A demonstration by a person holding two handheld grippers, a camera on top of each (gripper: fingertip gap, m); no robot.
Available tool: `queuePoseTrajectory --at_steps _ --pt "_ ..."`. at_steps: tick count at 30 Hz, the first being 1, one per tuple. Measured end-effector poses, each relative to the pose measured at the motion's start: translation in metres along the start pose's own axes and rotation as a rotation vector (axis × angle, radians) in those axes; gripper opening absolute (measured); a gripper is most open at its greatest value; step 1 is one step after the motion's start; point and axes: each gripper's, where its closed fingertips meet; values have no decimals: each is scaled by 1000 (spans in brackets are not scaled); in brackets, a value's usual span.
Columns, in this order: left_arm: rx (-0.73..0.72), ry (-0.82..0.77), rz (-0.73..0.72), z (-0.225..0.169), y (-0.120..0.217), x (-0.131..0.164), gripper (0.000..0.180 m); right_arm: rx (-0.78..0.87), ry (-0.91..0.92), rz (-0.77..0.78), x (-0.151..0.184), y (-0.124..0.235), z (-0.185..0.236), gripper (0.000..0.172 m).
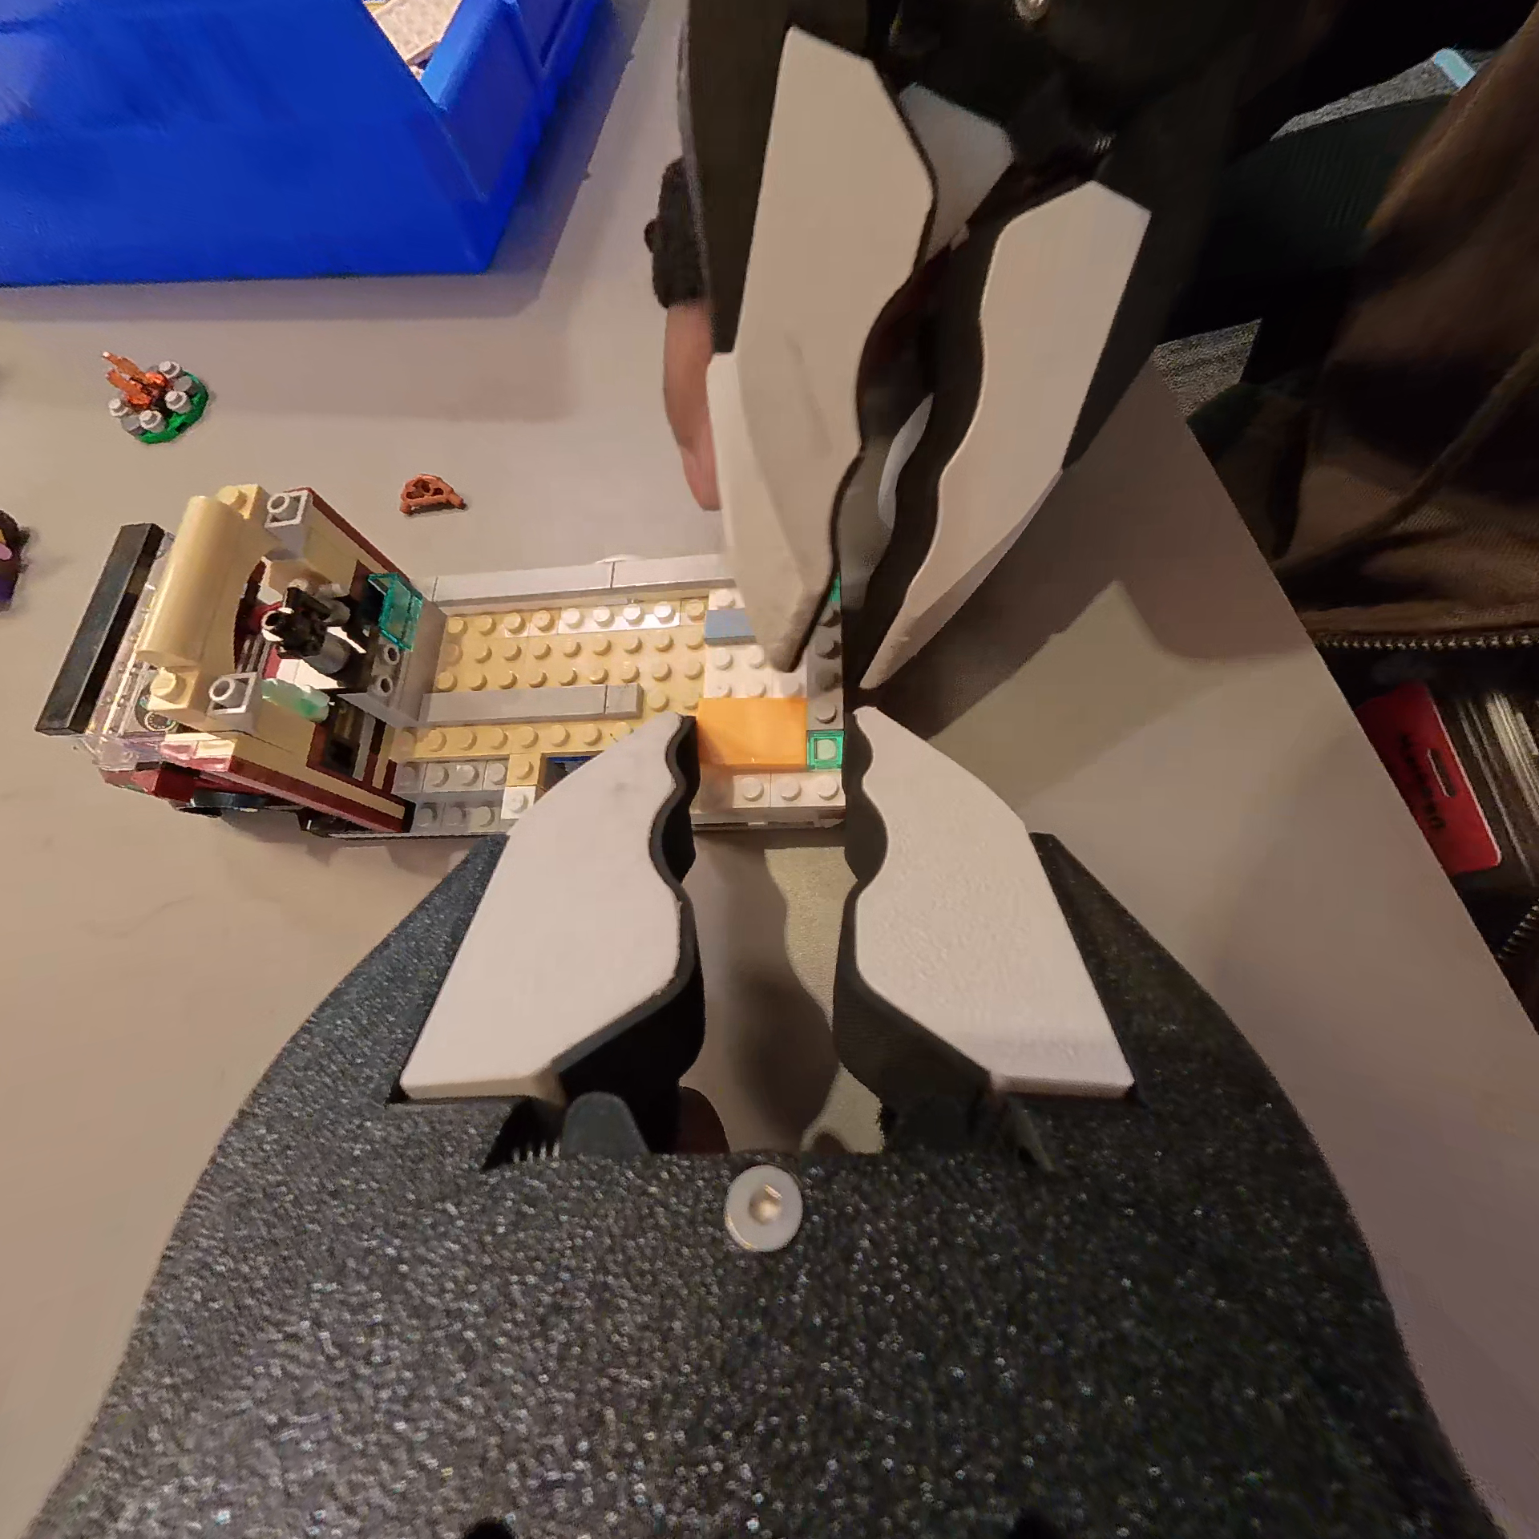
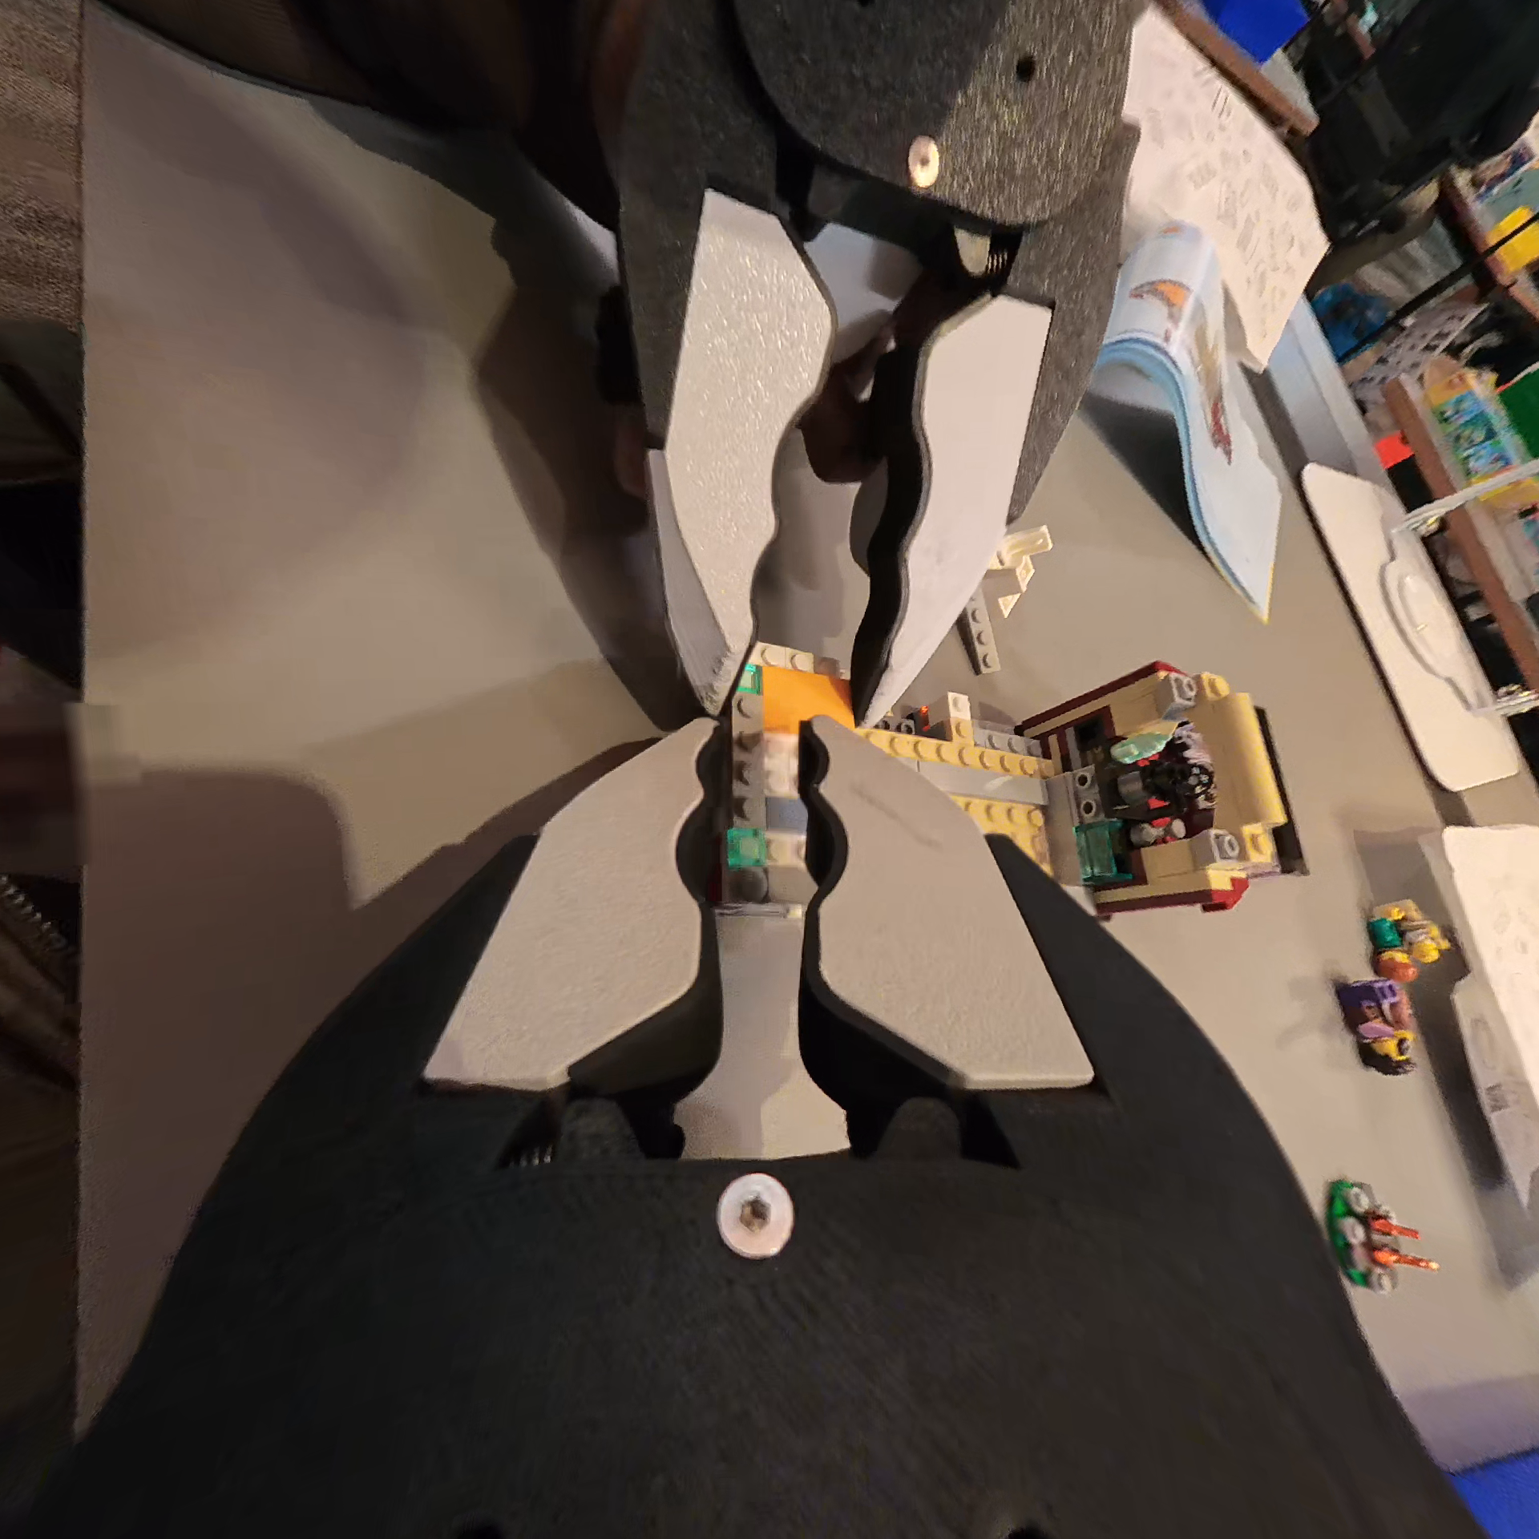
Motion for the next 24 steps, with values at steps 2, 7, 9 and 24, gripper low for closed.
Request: queuePoseTrajectory --at_steps 2,7,9,24 --pt "-2 -1 0 0 0 0 33 -15 17 -14 -2 3 4 8" --pt "-12 -10 4 1 0 0 33 -7 7 9 2 0 4 3" --pt "-17 -20 12 1 0 0 33 -11 -21 7 2 0 4 4" --pt "-93 -180 51 0 2 -1 33 -45 -114 41 5 -3 5 7"
Point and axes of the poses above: each gripper's, where its closed fingertips meet, y back along the fingers, x out of its underside, z = x × y across the jaws, and after that the axes turned 9 degrees about x, right-handed
